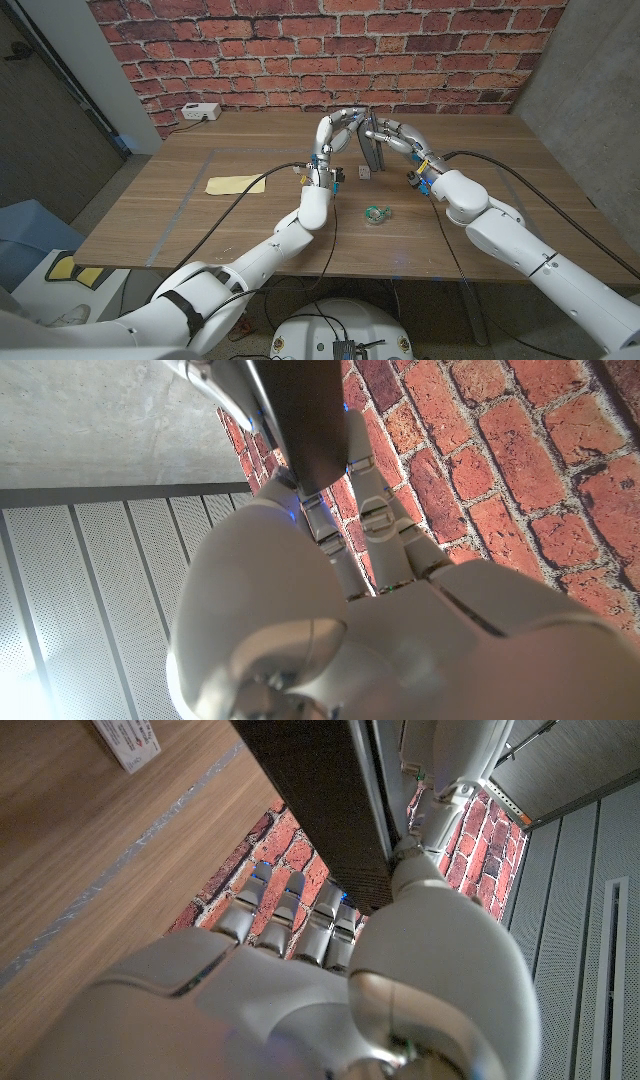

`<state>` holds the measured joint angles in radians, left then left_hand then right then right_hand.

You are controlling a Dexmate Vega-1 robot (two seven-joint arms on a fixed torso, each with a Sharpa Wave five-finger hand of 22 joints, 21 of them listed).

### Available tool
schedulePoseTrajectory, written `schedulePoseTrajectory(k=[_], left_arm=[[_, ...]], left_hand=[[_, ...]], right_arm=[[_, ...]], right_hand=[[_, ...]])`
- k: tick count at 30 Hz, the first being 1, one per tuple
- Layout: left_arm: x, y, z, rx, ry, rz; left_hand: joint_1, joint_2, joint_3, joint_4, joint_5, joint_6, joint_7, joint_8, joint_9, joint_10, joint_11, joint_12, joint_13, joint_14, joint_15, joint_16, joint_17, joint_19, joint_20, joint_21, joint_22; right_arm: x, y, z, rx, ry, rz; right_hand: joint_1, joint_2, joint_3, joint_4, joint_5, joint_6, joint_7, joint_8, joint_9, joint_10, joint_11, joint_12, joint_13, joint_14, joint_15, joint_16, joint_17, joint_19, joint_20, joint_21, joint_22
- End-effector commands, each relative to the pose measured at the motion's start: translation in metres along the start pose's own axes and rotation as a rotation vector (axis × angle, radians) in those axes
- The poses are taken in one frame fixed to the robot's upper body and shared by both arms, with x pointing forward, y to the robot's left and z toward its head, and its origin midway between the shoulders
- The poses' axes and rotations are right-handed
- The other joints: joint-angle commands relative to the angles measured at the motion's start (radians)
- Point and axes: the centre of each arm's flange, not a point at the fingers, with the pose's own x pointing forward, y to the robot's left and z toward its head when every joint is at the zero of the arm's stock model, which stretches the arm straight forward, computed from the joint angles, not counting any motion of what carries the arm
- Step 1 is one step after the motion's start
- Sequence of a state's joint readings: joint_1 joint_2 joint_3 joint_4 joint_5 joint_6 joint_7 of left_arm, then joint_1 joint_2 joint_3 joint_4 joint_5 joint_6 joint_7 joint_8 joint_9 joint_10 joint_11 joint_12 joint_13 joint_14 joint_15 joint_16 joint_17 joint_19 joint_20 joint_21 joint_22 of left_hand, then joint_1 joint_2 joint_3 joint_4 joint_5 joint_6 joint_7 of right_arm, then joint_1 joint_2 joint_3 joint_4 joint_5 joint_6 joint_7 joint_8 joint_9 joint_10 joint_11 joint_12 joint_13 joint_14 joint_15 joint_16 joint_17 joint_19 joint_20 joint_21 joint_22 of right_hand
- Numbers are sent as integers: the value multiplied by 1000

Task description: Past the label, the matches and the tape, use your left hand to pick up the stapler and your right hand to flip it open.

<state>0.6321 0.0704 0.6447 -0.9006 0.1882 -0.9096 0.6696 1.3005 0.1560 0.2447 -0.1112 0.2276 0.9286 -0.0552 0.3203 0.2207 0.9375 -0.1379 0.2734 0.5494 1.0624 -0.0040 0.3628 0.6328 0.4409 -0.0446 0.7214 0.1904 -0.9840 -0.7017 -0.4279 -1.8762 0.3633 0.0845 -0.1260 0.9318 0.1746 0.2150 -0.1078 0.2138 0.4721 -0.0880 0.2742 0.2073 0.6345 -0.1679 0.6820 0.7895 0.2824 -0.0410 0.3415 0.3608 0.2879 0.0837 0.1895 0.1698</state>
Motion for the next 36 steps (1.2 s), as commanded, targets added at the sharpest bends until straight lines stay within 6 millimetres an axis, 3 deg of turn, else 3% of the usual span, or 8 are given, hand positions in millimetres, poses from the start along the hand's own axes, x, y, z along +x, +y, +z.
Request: schedulePoseTrajectory(k=[1,5,6,10,13,19,36], left_arm=[[-2,-2,-1,6,15,-9],[-2,-2,-1,1,11,9],[-2,-2,-1,2,11,9],[-3,-2,0,4,9,11],[-3,-2,1,4,8,11],[-5,-3,3,6,7,13],[-10,-2,6,7,5,38]], left_hand=[[18,7,2,-7,2,8,2,0,3,9,1,-2,3,148,-234,-1,4,-1,-142,6,4],[20,7,2,-7,1,9,3,0,3,9,2,-4,3,150,-234,-1,5,0,-142,8,4],[20,7,2,-7,1,10,5,0,3,9,1,-4,3,150,-234,-1,5,0,-142,8,4],[20,7,2,-8,1,10,5,-1,3,11,1,-4,4,152,-234,-1,7,-1,-142,9,3],[21,7,2,-8,1,10,5,-1,3,12,0,-4,5,153,-234,-1,8,-1,-142,10,3],[22,7,2,-8,0,11,5,-2,3,13,3,-4,5,154,-234,-2,9,-2,-142,12,3],[22,7,1,-8,-1,11,4,-5,4,13,2,-7,5,155,-233,-4,12,-4,-142,16,3]], right_arm=[[-4,-1,-3,29,-11,-3],[-5,0,-4,32,-18,-2],[-5,0,-4,33,-19,-3],[-6,0,-2,35,-32,-16],[-8,0,-2,31,-38,-23],[-10,0,-2,31,-42,-34],[-24,2,-6,77,-99,-133]], right_hand=[[-52,27,7,37,-10,52,-27,-5,7,39,-32,12,4,7,-149,13,23,6,-10,10,5],[-56,47,47,64,-10,75,-26,-7,8,51,-34,19,1,12,-162,21,41,12,-25,12,5],[-47,47,74,72,-9,84,-28,-9,9,55,-37,23,3,13,-164,21,47,13,-30,12,5],[-38,48,144,106,-11,123,-41,-8,11,75,-42,29,-6,22,-174,29,67,16,-42,12,5],[-8,38,192,101,-16,158,-44,-6,14,98,-44,41,-8,36,-184,41,86,28,-56,16,5],[21,29,216,80,-26,232,-52,10,23,132,-40,52,-21,47,-184,53,105,35,-61,16,6],[54,25,231,51,-34,292,-33,18,43,163,-29,64,-41,83,-188,76,131,51,-73,19,6]])
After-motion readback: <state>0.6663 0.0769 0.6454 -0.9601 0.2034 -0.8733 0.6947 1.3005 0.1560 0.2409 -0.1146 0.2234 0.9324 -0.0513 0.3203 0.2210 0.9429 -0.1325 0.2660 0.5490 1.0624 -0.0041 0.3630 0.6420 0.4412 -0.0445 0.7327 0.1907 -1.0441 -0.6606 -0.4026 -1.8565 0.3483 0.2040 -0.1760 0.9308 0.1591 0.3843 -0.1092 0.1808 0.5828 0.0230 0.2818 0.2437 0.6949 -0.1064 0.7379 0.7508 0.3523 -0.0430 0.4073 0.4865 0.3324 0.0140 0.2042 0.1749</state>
